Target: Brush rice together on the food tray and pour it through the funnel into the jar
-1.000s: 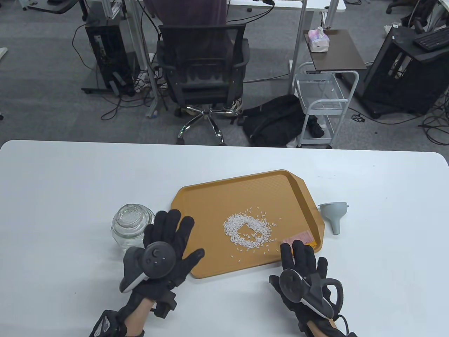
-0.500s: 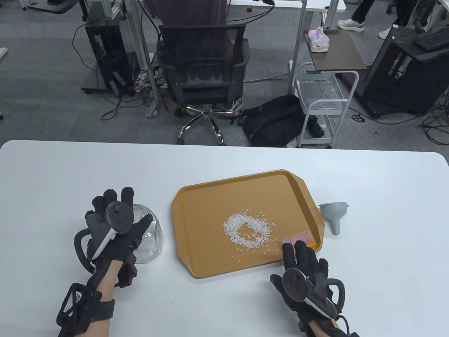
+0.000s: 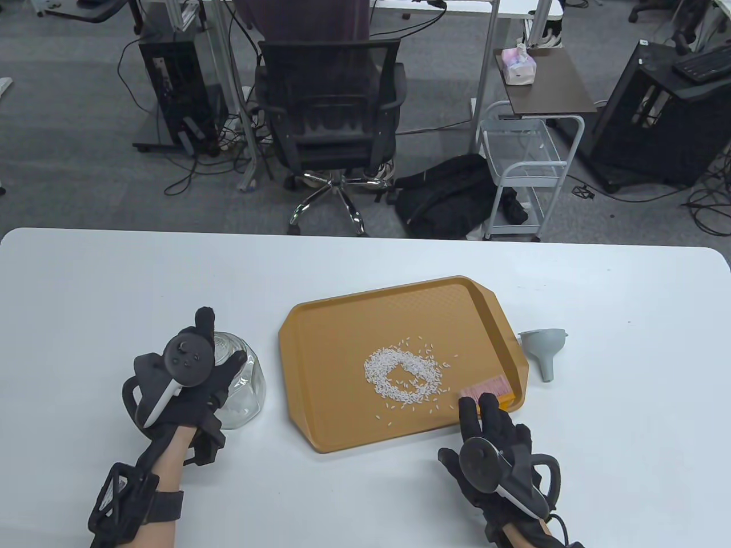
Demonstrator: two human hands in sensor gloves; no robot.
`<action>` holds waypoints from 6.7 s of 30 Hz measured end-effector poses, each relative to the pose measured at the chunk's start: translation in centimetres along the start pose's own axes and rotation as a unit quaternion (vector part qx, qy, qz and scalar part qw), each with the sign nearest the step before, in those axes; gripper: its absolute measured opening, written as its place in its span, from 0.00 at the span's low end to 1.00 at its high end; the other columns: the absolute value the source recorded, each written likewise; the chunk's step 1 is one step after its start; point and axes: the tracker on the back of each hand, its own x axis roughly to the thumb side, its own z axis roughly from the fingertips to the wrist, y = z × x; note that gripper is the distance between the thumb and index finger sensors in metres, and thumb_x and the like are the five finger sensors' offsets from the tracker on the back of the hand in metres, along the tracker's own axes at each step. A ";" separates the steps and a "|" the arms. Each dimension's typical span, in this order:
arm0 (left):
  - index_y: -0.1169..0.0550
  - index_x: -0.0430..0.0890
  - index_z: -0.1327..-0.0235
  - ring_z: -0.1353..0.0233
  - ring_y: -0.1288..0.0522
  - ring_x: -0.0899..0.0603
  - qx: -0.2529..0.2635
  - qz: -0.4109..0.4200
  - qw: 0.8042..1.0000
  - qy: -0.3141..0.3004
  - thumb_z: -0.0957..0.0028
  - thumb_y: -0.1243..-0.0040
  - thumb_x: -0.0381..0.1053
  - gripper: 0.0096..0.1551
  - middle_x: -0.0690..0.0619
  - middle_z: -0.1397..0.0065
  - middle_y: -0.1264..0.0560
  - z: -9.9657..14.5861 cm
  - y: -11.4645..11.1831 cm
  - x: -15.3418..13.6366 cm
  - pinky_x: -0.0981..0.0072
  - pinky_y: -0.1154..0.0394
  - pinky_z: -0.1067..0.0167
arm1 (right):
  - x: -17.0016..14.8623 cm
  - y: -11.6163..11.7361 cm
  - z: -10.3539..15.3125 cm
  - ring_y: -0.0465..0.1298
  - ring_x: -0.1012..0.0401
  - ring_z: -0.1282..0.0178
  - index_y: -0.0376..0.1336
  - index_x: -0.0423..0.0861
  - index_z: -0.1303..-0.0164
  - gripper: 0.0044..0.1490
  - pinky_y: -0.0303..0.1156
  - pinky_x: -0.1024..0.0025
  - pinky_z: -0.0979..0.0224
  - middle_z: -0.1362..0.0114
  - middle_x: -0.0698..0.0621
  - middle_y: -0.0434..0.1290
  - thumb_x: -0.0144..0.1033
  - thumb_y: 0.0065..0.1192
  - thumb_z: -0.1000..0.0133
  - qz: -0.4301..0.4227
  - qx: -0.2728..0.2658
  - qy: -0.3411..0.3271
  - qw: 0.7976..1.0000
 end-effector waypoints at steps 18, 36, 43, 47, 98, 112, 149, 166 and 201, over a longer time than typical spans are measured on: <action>0.34 0.46 0.23 0.32 0.24 0.32 -0.100 0.214 0.955 -0.182 0.49 0.51 0.75 0.48 0.39 0.27 0.26 5.9 2.5 3.9 0.38 0.29 0.35 | 0.2 0.6 0.0 0.57 0.38 0.19 0.39 0.44 0.15 0.59 0.54 0.29 0.25 0.15 0.32 0.39 0.63 0.58 0.45 -0.009 0.011 -0.003 1.000; 0.33 0.47 0.24 0.25 0.35 0.32 -0.200 -0.010 0.969 -0.145 0.55 0.26 0.61 0.48 0.41 0.19 0.34 6.9 -9.3 2.4 0.37 0.37 0.30 | 0.0 0.6 -0.1 0.58 0.38 0.20 0.39 0.44 0.15 0.59 0.57 0.30 0.26 0.15 0.32 0.40 0.63 0.58 0.45 -0.029 0.025 0.003 0.999; 0.35 0.47 0.23 0.23 0.38 0.32 -0.189 -0.048 0.970 -0.144 0.55 0.25 0.58 0.48 0.40 0.18 0.38 7.1 -10.5 2.9 0.35 0.41 0.27 | 0.0 0.5 -0.1 0.58 0.38 0.20 0.39 0.44 0.15 0.59 0.57 0.31 0.26 0.15 0.32 0.40 0.63 0.58 0.45 -0.031 0.023 -0.001 0.999; 0.35 0.47 0.24 0.23 0.38 0.32 -0.195 -0.054 0.969 -0.142 0.55 0.25 0.58 0.48 0.41 0.18 0.38 7.0 -11.0 3.0 0.35 0.41 0.27 | 0.0 0.5 -0.1 0.58 0.38 0.20 0.39 0.44 0.15 0.59 0.57 0.31 0.26 0.15 0.32 0.40 0.63 0.58 0.45 -0.033 0.023 -0.002 0.999; 0.31 0.50 0.26 0.26 0.28 0.36 -0.061 0.062 0.962 -0.258 0.52 0.38 0.69 0.43 0.46 0.24 0.26 8.3 -10.1 8.4 0.35 0.36 0.29 | -10.7 -4.0 -15.8 0.43 0.32 0.19 0.35 0.58 0.17 0.58 0.51 0.32 0.22 0.18 0.33 0.28 0.50 0.68 0.46 -0.051 0.022 0.294 0.954; 0.31 0.49 0.26 0.27 0.27 0.36 -0.055 0.075 0.964 -0.251 0.51 0.39 0.68 0.43 0.45 0.24 0.26 8.4 -9.4 8.3 0.36 0.35 0.30 | -13.2 -1.6 -18.0 0.65 0.38 0.23 0.54 0.52 0.21 0.42 0.65 0.44 0.25 0.16 0.33 0.45 0.43 0.69 0.45 0.001 0.068 0.339 0.938; 0.51 0.69 0.21 0.17 0.44 0.33 -0.075 0.168 0.936 -0.300 0.49 0.39 0.67 0.48 0.42 0.14 0.42 9.2 -9.8 8.8 0.28 0.50 0.25 | 11.7 -4.4 -1.7 0.68 0.40 0.26 0.63 0.43 0.33 0.34 0.71 0.49 0.28 0.19 0.31 0.52 0.43 0.68 0.48 -0.056 -0.078 -0.181 0.979; 0.24 0.58 0.37 0.20 0.36 0.33 -0.079 0.094 0.937 -0.326 0.49 0.41 0.63 0.27 0.40 0.19 0.33 9.9 -10.2 10.1 0.29 0.45 0.26 | 10.3 -2.2 0.4 0.63 0.40 0.22 0.47 0.42 0.18 0.53 0.66 0.39 0.27 0.17 0.32 0.48 0.45 0.70 0.48 -0.135 -0.096 -0.181 0.969; 0.25 0.58 0.35 0.19 0.38 0.33 0.046 -0.004 0.998 -0.043 0.47 0.42 0.63 0.27 0.41 0.17 0.35 3.6 0.4 -3.2 0.28 0.47 0.26 | 6.7 -1.0 0.1 0.64 0.40 0.23 0.43 0.40 0.18 0.57 0.64 0.37 0.28 0.18 0.30 0.46 0.55 0.64 0.47 -0.107 -0.099 -0.096 0.985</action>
